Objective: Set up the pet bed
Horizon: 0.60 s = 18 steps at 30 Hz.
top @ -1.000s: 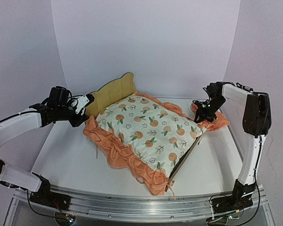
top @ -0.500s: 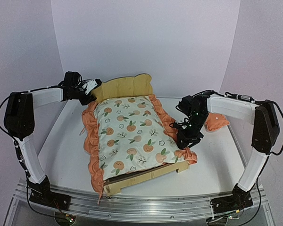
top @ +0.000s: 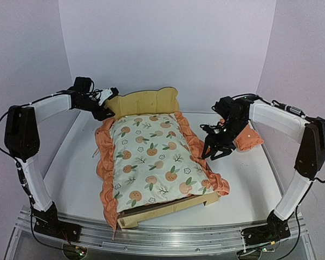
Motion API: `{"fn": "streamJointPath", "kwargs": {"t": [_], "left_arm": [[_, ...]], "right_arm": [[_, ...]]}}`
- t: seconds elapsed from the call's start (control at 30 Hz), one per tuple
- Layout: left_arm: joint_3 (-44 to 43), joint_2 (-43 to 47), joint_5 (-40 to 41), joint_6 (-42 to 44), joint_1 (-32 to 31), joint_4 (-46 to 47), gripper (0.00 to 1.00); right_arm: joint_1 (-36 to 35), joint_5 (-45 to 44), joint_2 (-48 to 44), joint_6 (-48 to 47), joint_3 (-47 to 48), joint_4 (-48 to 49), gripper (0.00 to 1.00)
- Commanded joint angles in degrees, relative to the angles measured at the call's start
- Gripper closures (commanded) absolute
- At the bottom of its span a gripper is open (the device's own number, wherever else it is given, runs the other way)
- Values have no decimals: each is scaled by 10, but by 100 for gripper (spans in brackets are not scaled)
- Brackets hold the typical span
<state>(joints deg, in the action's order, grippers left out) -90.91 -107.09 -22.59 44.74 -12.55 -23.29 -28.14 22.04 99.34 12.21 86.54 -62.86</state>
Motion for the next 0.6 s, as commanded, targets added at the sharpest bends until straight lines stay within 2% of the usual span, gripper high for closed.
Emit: {"fn": "streamJointPath", "kwargs": {"t": [0.0,0.2,0.33,0.43,0.57], "left_arm": [[28,147,-97,26,-12,-110,32],[174,296,-120,36,-12,-89,28],[269,363,-112,59,-13,-125,37],[363,410,-75,90,-13,-137,45],[481,466,-51,138,-14,-111,47]], "right_arm": [[42,-27,-11,-3,52,-18,51],[44,-96,65,14,102,-18,54],[44,-128,100,25,99,-18,55],[44,-142,108,29,84,-18,55],[44,-152,104,28,50,-17,55]]}}
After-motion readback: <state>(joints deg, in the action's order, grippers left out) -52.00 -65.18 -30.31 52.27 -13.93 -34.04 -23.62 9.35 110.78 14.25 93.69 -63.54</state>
